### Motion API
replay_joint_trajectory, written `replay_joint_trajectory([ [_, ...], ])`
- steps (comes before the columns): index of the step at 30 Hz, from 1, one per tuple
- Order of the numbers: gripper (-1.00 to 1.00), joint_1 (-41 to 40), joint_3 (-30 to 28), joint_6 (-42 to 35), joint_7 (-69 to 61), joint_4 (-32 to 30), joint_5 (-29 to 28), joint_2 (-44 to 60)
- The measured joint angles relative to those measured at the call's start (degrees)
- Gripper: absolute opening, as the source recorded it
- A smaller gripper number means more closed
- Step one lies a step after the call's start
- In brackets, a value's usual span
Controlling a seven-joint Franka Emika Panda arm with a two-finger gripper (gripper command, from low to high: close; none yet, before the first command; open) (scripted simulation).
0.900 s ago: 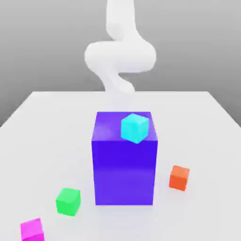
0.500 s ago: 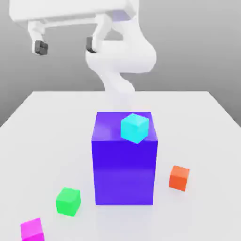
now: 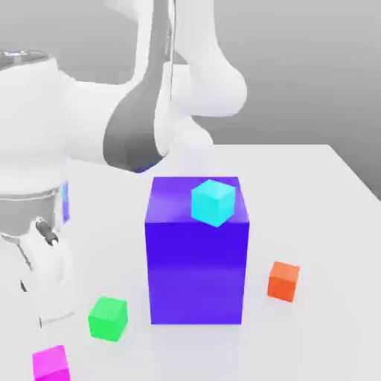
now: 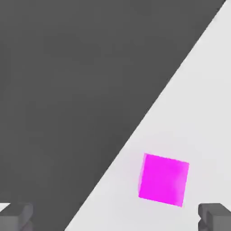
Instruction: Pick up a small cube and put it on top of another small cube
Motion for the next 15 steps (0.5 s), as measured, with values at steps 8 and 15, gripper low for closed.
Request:
replay_joint_trajectory([
  [8, -1.0, -1.91, 0.5, 8.24, 1.24, 2.02, 3.12, 14.07],
  [15, -1.0, -1.81, 0.37, 7.37, 1.36, 1.75, 3.03, 12.89],
])
